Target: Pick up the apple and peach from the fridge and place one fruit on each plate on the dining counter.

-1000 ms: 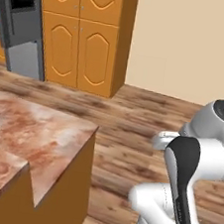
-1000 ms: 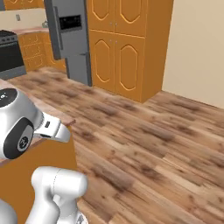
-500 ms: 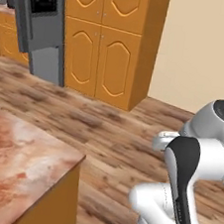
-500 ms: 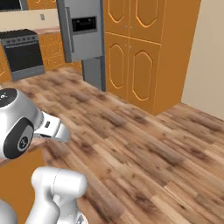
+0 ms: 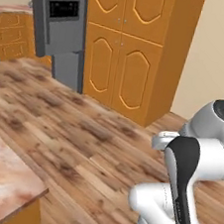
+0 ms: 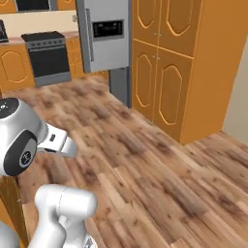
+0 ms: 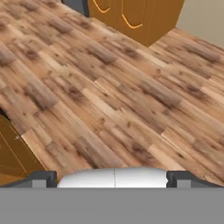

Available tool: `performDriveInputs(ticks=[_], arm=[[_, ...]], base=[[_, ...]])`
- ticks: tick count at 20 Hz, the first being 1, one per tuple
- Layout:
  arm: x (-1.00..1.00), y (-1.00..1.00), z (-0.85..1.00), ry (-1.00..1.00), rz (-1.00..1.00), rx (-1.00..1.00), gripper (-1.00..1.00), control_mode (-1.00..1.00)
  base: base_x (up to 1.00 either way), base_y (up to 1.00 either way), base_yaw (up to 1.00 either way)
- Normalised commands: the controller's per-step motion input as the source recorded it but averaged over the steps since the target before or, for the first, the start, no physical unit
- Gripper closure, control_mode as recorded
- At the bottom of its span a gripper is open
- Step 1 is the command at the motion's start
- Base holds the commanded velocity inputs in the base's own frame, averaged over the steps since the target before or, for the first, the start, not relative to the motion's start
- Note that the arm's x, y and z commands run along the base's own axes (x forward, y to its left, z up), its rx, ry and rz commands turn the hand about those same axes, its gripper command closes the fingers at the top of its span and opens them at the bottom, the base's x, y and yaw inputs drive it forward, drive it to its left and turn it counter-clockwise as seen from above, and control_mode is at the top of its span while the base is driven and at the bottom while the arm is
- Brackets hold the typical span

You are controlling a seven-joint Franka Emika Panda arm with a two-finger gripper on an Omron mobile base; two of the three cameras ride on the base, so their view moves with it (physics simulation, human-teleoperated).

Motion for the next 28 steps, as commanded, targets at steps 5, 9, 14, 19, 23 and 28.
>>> performDriveInputs(ticks=[5, 9, 14, 19, 23, 28], arm=[[0.00, 0.00, 0.00, 0.00, 0.00, 0.00, -1.00, 1.00], [0.00, 0.00, 0.00, 0.00, 0.00, 0.00, -1.00, 1.00], [0.00, 0.00, 0.00, 0.00, 0.00, 0.00, -1.00, 1.00], [0.00, 0.00, 0.00, 0.00, 0.00, 0.00, -1.00, 1.00], [0.00, 0.00, 0.00, 0.00, 0.00, 0.00, -1.00, 1.00], [0.00, 0.00, 0.00, 0.00, 0.00, 0.00, -1.00, 1.00]], base=[[0.96, -0.63, 0.36], [1.00, -0.47, 0.38], [1.00, -0.26, 0.41], [1.00, -0.03, 0.39], [1.00, 0.00, 0.34], [1.00, 0.00, 0.29]])
